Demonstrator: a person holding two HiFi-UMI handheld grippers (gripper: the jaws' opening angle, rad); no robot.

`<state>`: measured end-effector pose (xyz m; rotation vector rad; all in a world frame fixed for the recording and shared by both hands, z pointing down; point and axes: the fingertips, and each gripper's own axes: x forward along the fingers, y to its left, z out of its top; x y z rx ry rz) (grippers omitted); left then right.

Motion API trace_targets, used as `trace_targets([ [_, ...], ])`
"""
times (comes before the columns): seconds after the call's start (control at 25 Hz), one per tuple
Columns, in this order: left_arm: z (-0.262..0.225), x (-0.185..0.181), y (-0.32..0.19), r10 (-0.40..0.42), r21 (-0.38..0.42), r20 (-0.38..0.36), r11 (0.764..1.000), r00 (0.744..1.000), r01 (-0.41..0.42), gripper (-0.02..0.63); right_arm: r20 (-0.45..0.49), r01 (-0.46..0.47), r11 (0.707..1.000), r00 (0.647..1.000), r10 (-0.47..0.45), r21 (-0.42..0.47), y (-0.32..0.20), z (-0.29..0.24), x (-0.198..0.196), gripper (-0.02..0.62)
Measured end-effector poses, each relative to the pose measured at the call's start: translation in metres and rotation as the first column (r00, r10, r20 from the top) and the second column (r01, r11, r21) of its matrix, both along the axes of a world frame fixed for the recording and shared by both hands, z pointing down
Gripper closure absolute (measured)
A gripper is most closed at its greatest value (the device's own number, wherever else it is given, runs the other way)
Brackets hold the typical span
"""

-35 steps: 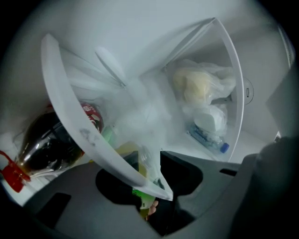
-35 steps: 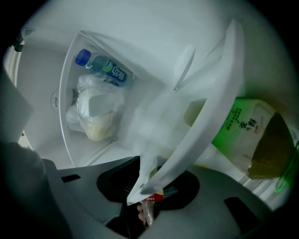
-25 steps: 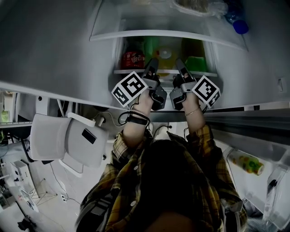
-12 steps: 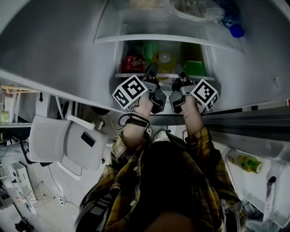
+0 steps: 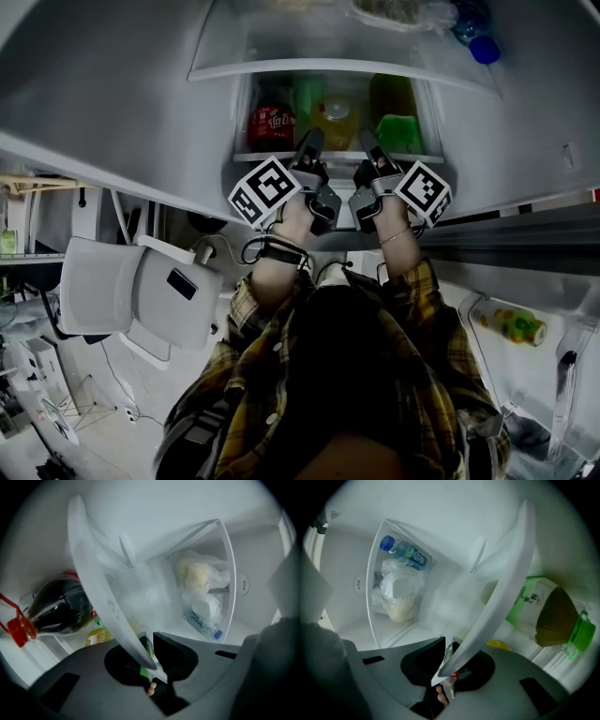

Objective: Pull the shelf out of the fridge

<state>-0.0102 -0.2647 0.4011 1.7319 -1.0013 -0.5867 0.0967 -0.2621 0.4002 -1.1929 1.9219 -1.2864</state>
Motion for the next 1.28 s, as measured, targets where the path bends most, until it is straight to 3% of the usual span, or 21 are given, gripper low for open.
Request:
trace_targets([
  [1.28, 0.004, 0.001, 0.069, 0.068, 0.016, 0.004, 0.998, 0.998, -0.068, 0.554, 0.035, 0.040, 0.999, 0.999, -0.041, 0.015, 0.067, 0.003, -0.003, 0.534],
])
